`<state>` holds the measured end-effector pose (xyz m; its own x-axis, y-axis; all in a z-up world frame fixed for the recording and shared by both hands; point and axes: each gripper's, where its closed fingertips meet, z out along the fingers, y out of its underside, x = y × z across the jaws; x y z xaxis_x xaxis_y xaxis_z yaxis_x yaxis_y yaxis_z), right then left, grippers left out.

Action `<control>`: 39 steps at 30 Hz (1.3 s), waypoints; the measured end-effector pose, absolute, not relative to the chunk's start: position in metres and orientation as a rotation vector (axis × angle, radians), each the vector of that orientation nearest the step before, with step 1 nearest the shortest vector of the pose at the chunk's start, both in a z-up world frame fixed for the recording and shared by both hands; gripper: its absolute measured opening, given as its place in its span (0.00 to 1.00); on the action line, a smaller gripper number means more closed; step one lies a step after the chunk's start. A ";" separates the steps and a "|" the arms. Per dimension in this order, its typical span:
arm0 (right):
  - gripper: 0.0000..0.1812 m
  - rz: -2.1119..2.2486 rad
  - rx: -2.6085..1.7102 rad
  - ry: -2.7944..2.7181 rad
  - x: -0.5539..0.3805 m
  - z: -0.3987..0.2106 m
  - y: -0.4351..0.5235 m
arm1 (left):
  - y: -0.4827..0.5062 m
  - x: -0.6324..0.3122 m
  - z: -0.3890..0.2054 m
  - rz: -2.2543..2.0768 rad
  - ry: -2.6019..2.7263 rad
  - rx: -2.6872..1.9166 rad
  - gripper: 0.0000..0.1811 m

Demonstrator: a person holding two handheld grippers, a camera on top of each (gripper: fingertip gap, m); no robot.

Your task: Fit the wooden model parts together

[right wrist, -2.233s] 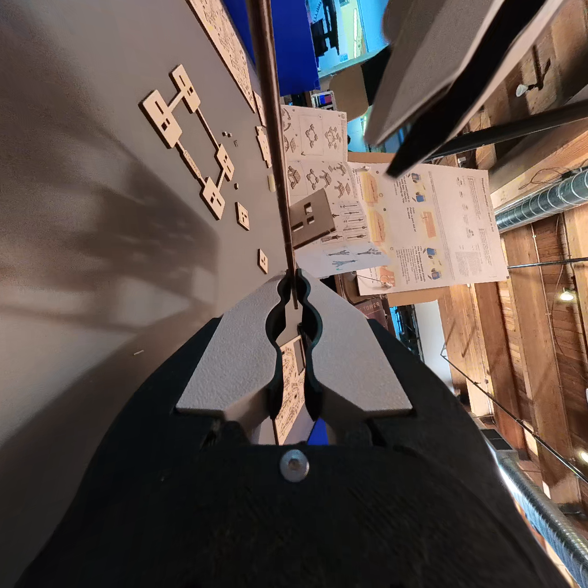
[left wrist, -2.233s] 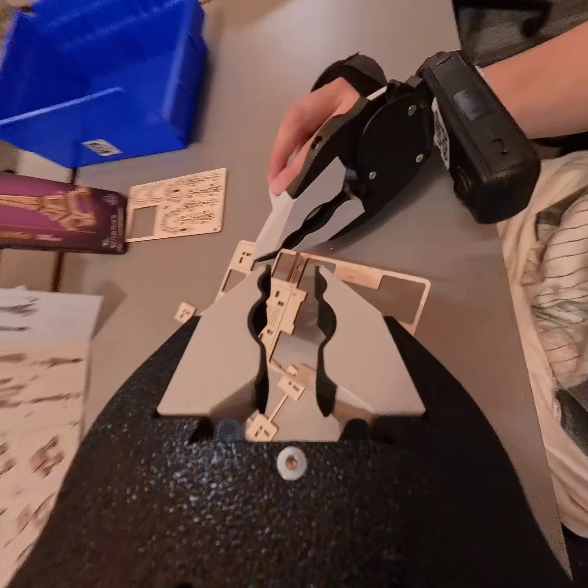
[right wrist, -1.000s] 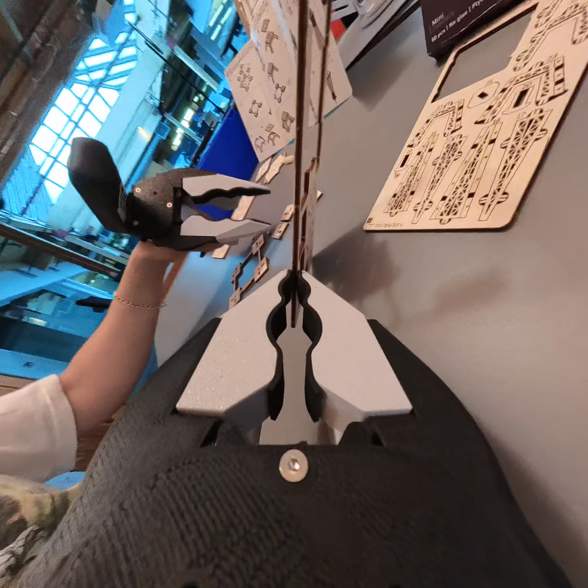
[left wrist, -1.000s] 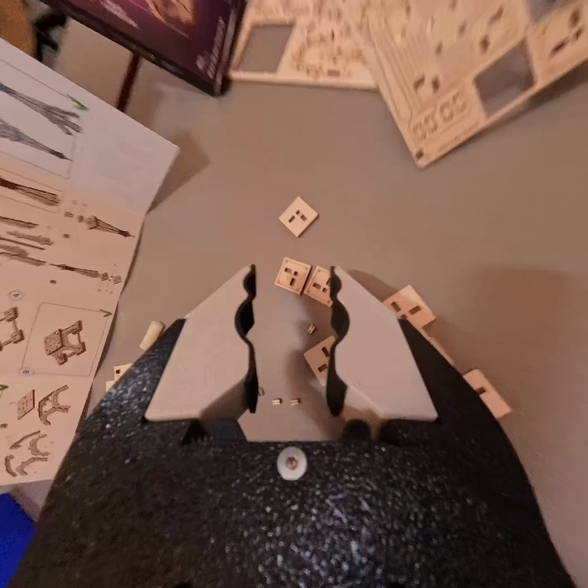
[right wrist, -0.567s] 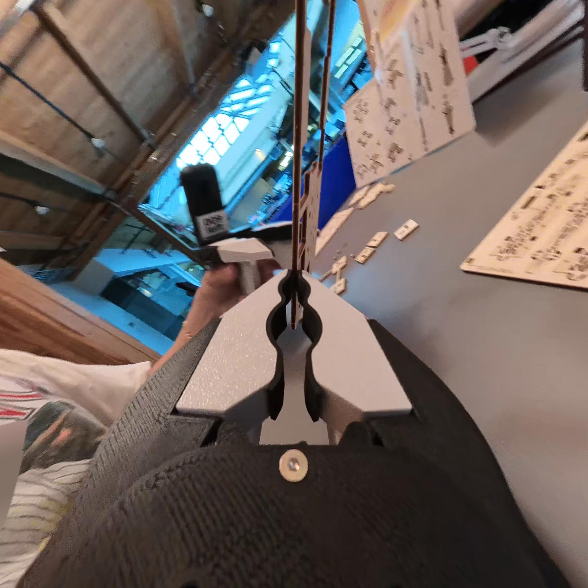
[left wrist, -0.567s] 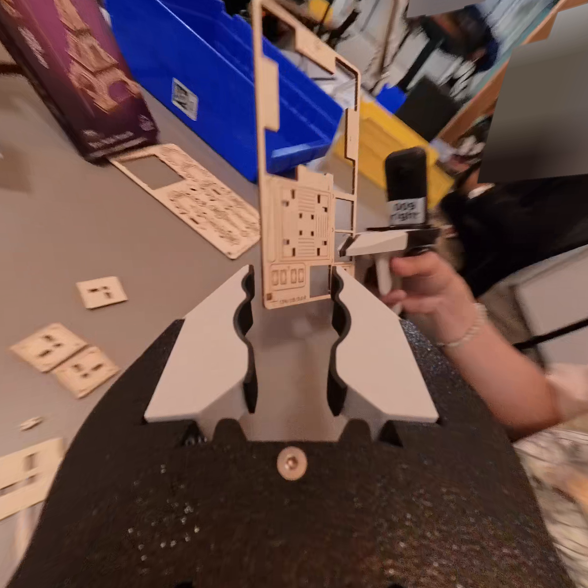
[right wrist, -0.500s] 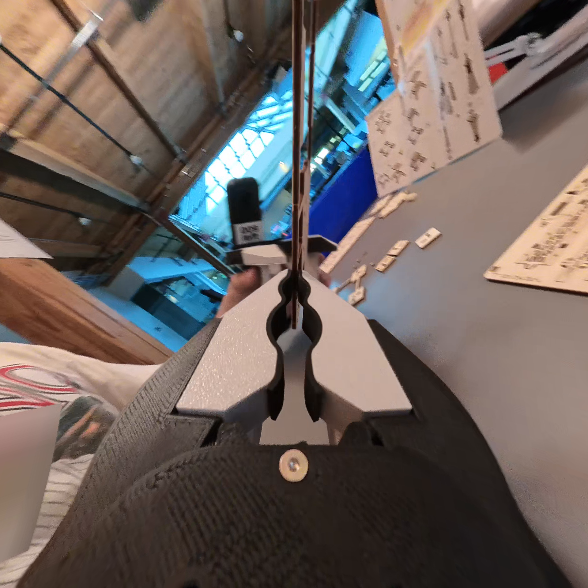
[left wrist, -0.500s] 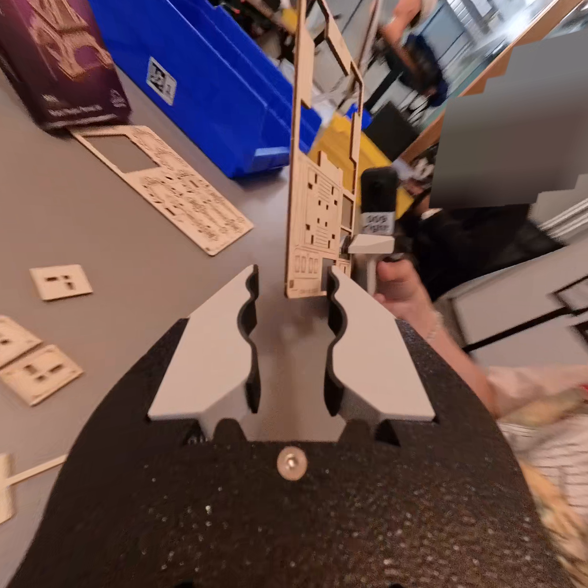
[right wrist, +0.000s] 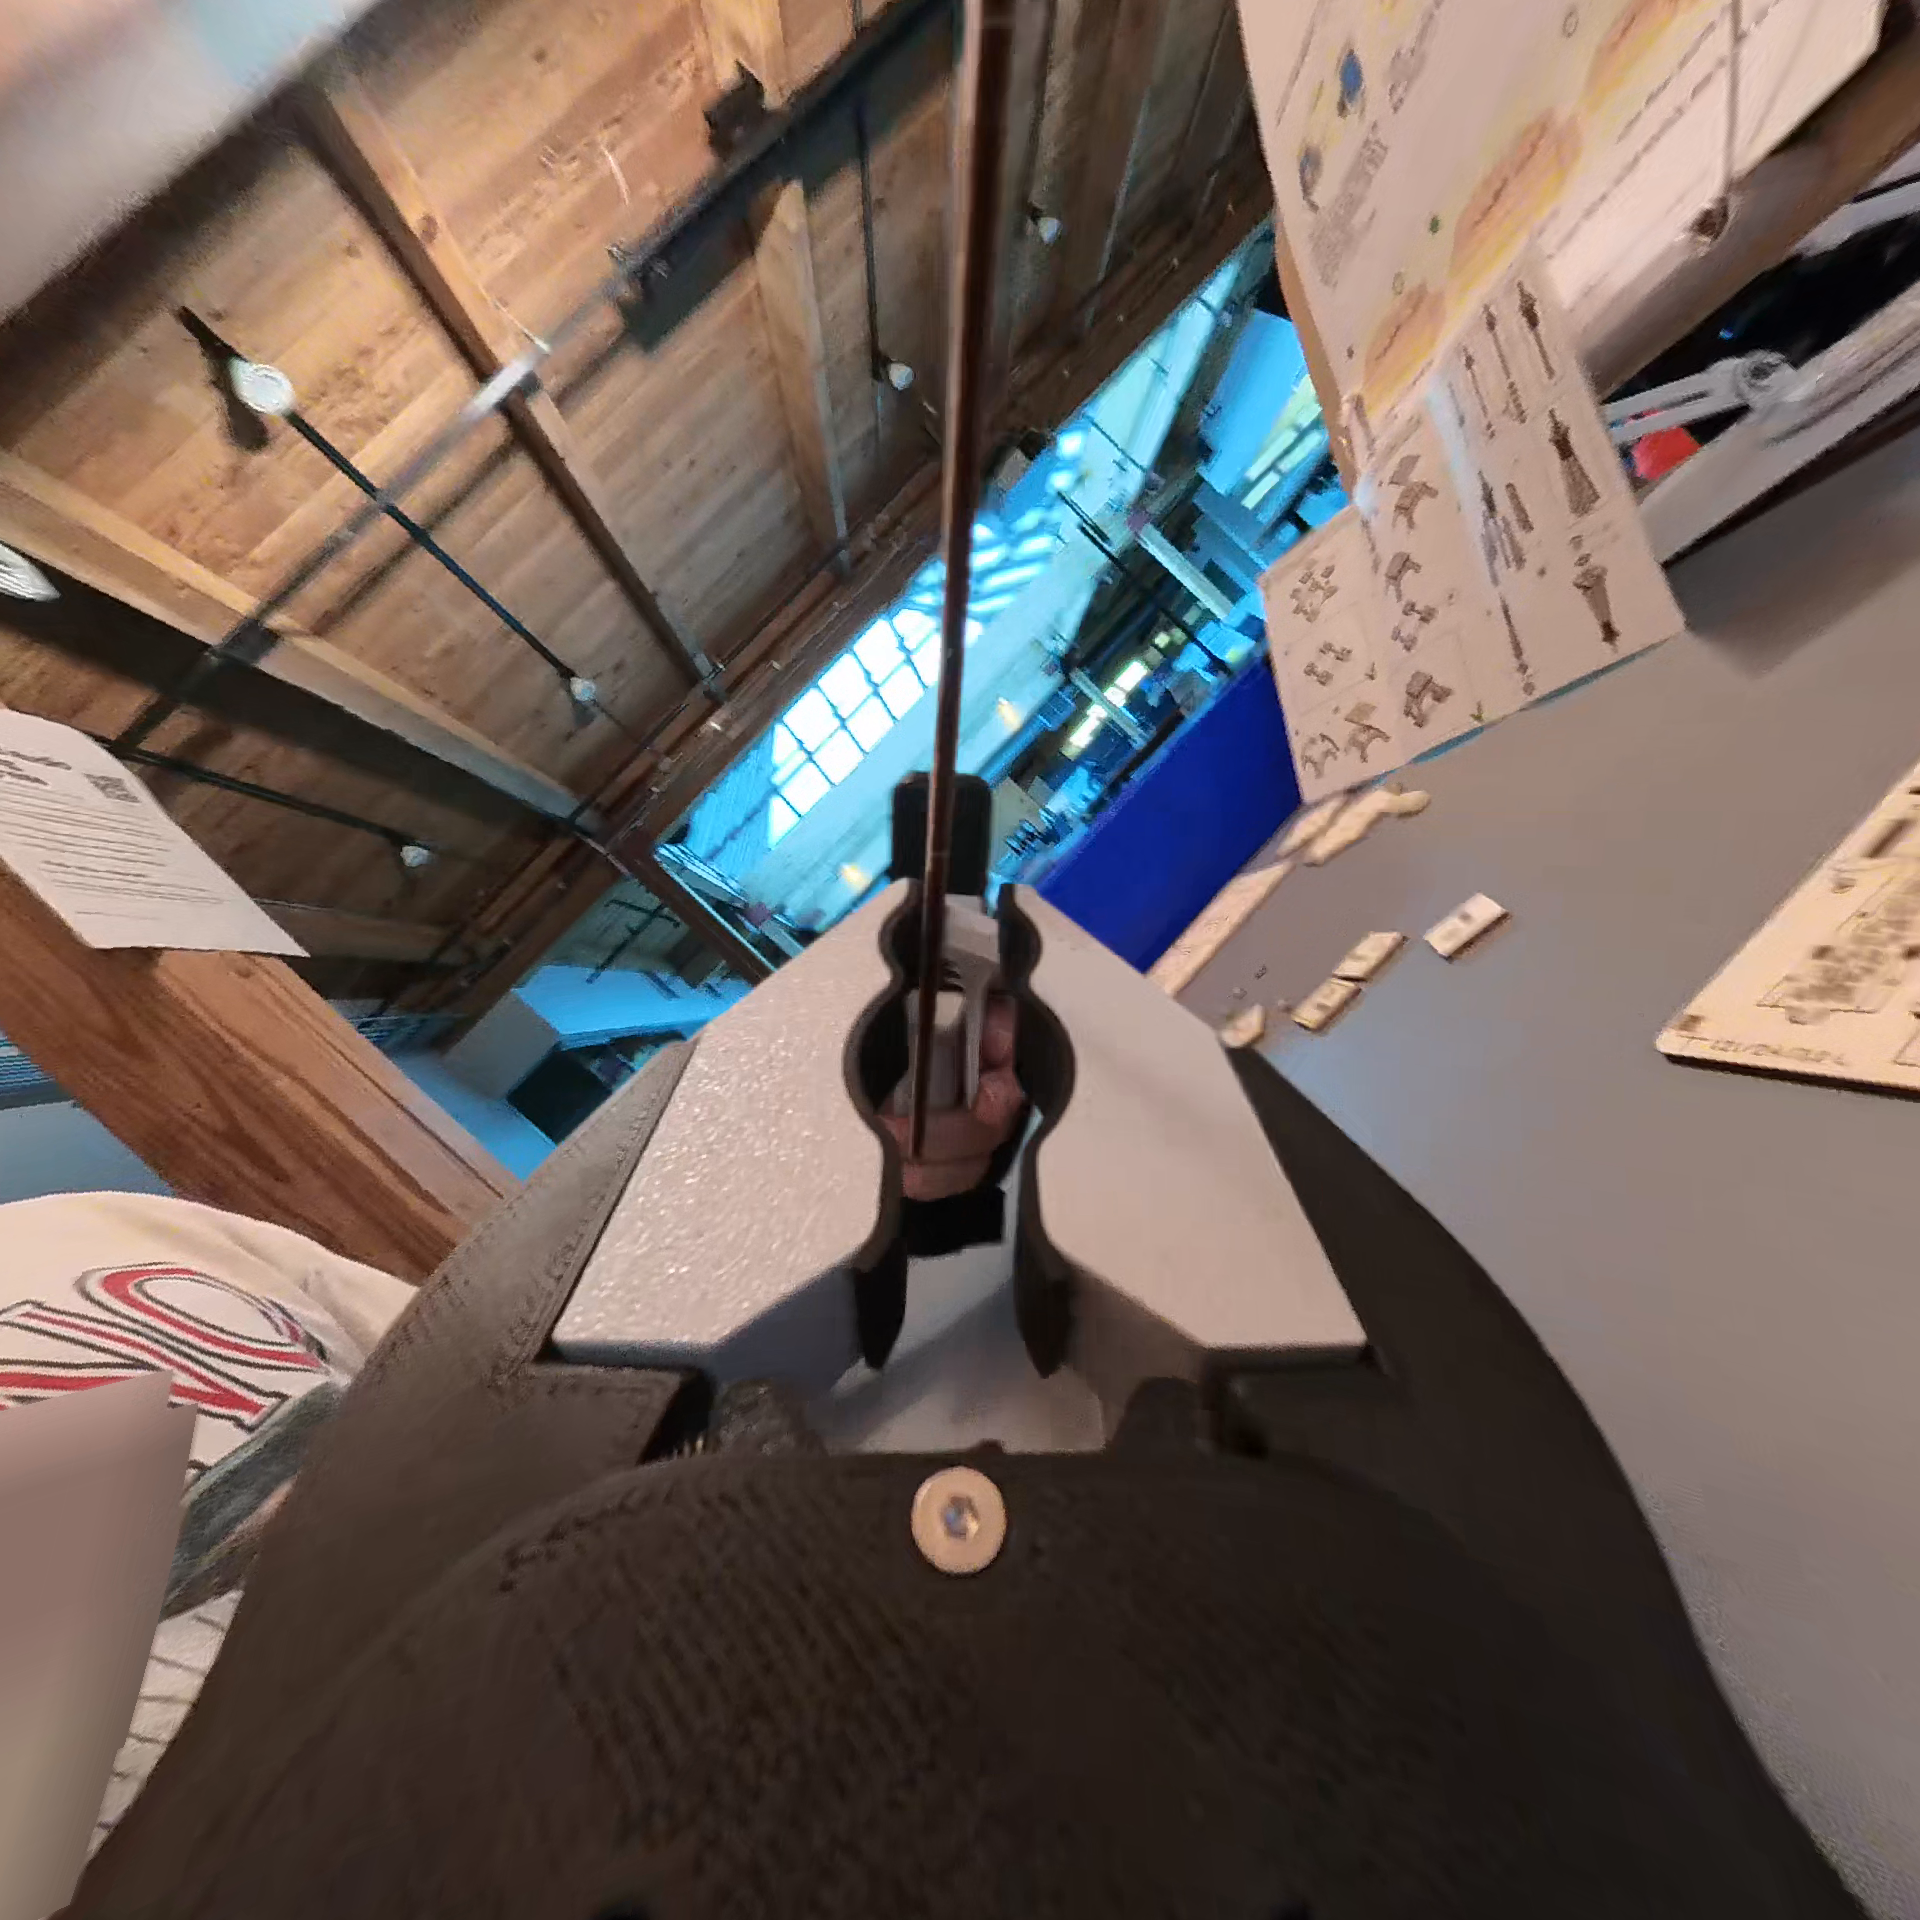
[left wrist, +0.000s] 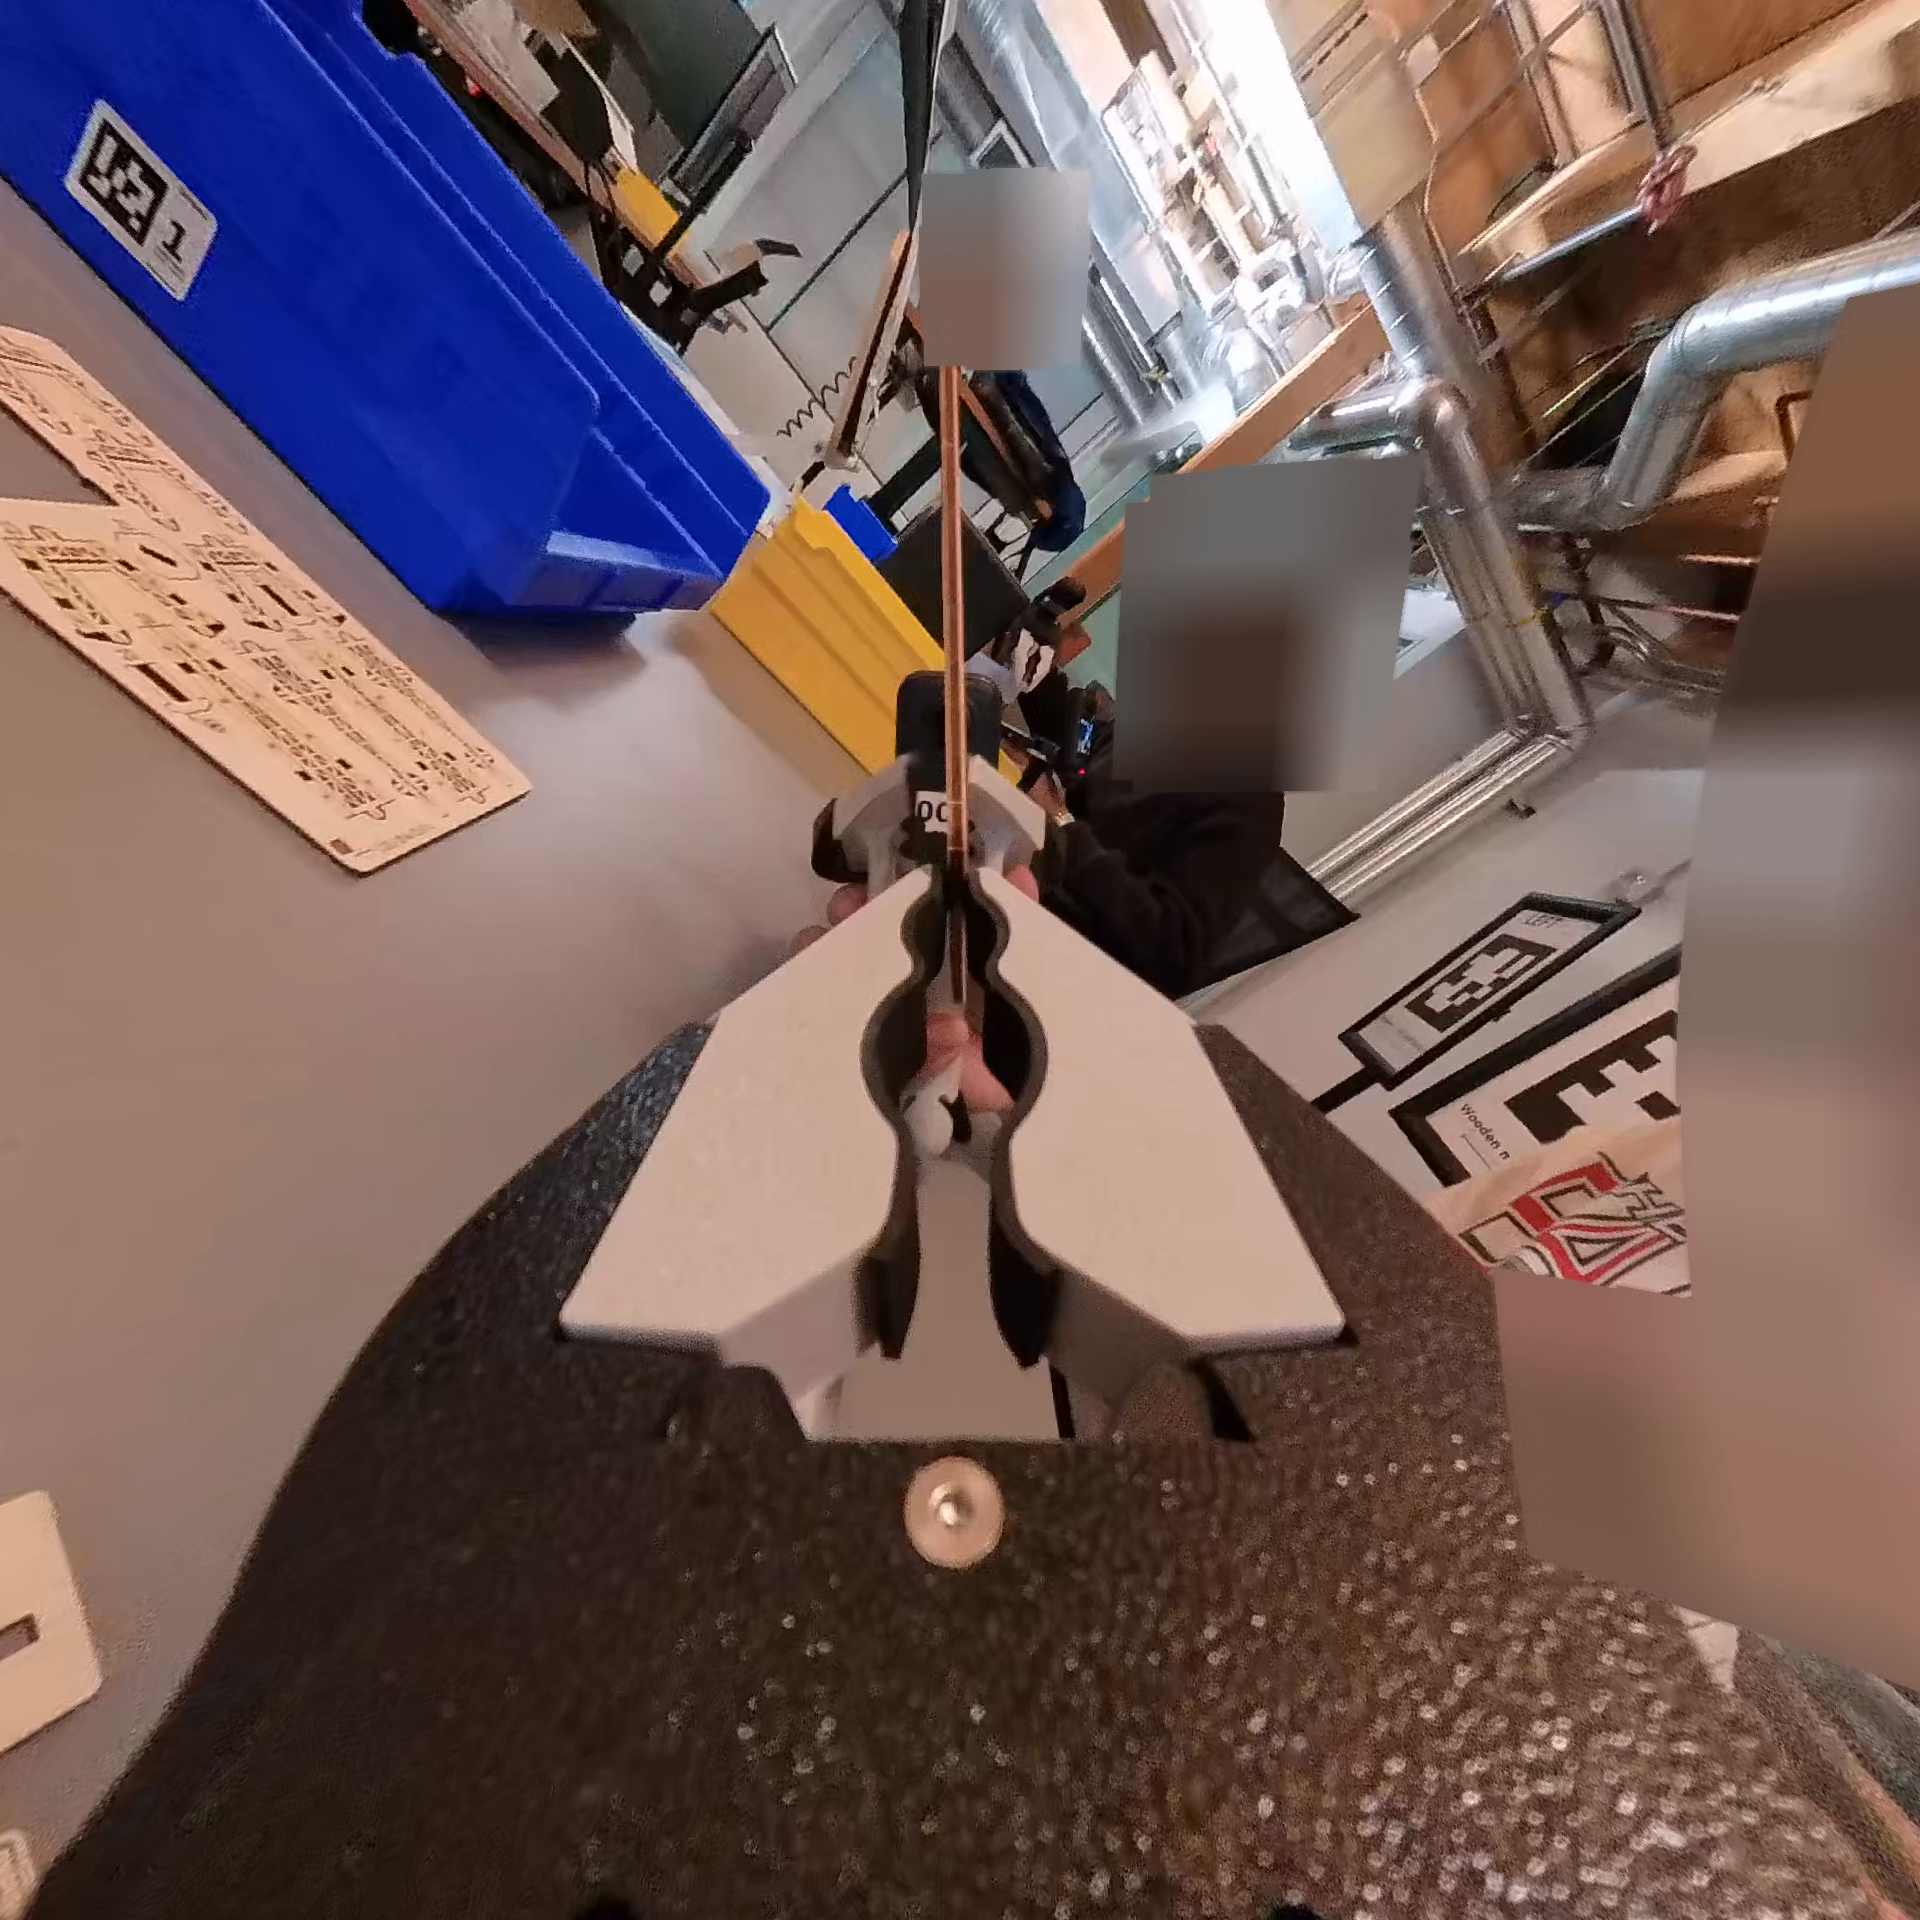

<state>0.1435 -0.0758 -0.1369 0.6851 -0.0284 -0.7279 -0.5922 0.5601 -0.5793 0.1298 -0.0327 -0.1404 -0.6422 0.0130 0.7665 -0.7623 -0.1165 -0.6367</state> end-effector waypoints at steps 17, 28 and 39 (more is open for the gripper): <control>0.00 0.331 -1.033 0.957 0.158 -0.170 -0.079 | -0.008 0.147 -0.173 1.874 -2.470 0.953 0.19; 0.00 0.228 -1.275 1.183 0.164 -0.216 -0.078 | -0.056 0.079 -0.231 1.469 -3.156 0.111 0.22; 0.01 0.235 -1.332 1.250 0.166 -0.229 -0.076 | -0.073 0.099 -0.240 1.545 -3.103 0.431 0.00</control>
<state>0.1661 -0.0759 -0.2291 0.3958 -0.4989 -0.7710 -0.7453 0.3161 -0.5871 0.0990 -0.0732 -0.2402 -0.9094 -0.3647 -0.1998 -0.0604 0.5912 -0.8042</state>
